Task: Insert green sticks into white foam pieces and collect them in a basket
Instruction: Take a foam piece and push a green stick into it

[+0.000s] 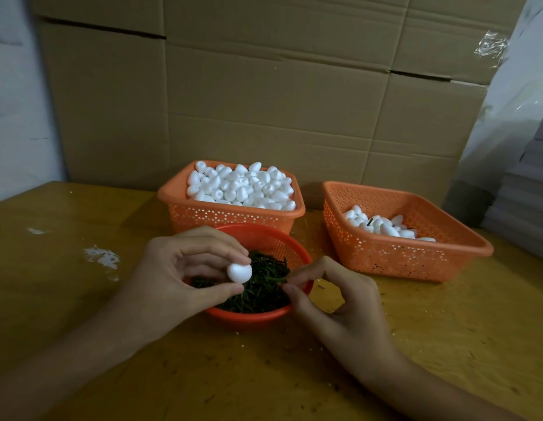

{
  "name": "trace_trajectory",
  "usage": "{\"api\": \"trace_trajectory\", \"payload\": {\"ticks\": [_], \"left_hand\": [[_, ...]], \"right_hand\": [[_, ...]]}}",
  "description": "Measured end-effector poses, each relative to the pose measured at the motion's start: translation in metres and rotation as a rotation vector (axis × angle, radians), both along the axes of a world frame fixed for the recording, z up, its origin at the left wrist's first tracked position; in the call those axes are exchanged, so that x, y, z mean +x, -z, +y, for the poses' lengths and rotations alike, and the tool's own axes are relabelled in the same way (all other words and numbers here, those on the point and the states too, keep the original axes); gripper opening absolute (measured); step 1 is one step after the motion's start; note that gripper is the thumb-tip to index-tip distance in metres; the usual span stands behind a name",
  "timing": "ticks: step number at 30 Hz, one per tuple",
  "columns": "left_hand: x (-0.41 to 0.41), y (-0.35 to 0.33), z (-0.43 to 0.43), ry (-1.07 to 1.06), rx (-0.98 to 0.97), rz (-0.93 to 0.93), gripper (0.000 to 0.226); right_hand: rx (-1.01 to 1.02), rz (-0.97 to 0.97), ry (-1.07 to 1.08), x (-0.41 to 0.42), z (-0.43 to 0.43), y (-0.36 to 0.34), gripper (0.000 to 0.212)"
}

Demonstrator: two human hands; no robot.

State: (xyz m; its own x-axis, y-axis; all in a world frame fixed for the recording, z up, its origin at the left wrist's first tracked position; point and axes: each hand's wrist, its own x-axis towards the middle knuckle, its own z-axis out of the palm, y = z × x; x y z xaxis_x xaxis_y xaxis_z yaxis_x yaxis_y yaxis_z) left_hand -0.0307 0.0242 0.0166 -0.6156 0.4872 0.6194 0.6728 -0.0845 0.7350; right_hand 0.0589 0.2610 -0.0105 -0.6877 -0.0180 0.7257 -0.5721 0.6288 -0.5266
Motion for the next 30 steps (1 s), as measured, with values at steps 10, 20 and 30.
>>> {"api": "trace_trajectory", "payload": {"ticks": [10, 20, 30], "left_hand": [[0.0035, 0.0015, 0.0005, -0.003, 0.005, -0.02, 0.049], [0.0041, 0.0041, 0.0, -0.008, -0.013, 0.047, 0.024], [0.0032, 0.007, -0.0005, 0.005, 0.002, 0.073, 0.027]], "right_hand": [[0.003, -0.008, 0.01, 0.0, -0.0015, -0.0003, 0.004], [-0.001, -0.01, 0.005, 0.0005, -0.0028, 0.0007, 0.007], [-0.001, -0.013, 0.004, 0.0006, -0.0008, 0.0016, 0.005]]}}
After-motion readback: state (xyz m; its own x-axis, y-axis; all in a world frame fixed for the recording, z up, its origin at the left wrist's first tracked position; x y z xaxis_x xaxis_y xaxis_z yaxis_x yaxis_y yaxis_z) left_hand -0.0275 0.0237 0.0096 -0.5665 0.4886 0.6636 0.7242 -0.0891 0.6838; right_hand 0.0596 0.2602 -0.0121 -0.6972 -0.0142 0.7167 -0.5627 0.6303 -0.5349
